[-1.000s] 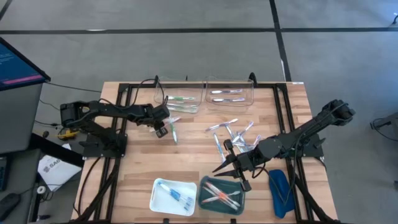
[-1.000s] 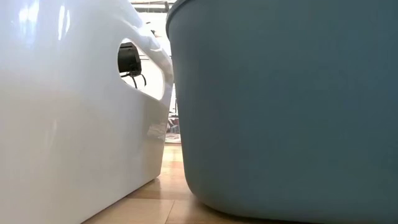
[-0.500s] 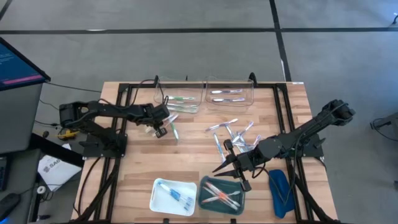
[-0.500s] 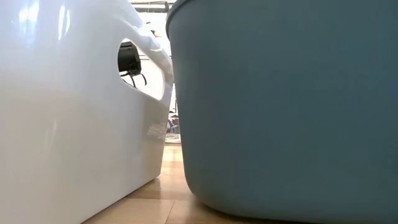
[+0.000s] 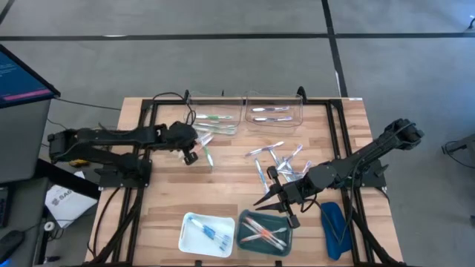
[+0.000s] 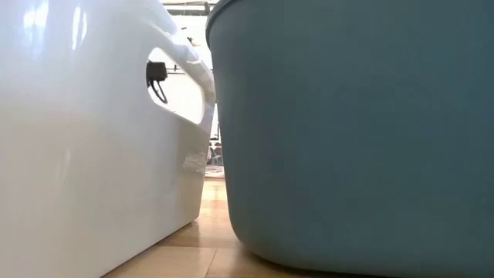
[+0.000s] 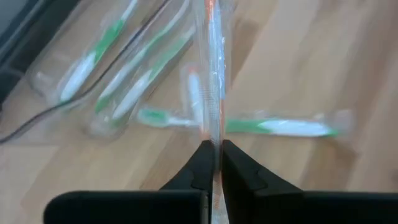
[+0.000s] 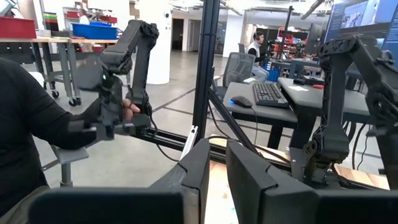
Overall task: Pick & Place Toothbrushes
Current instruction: Put the orange toothbrush into the green bin
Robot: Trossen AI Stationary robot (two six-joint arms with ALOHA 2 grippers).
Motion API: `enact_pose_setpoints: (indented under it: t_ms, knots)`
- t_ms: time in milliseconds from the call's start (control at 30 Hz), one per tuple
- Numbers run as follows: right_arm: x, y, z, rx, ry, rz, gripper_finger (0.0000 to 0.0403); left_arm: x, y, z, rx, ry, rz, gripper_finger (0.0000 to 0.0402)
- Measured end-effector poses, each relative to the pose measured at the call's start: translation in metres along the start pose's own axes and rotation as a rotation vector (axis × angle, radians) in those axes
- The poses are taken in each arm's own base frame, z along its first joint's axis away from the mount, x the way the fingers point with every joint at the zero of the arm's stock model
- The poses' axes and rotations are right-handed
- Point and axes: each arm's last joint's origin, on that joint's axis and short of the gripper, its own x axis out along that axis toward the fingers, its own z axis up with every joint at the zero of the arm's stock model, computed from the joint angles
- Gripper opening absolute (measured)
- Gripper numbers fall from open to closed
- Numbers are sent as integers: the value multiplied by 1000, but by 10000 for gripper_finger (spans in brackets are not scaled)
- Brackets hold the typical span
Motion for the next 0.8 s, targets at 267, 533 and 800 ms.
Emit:
enact_pose_setpoints:
  t_ms: [267, 533, 800]
  knots:
    - [0, 0, 0, 0, 0, 0, 48, -33, -11, 3, 25, -166, -84, 7]
    - [0, 0, 0, 0, 0, 0, 48, -52, -28, 13, 89, -359, -275, 7]
    - [0, 0, 0, 0, -4, -1, 48, -66, -52, 28, 166, -568, -511, 7]
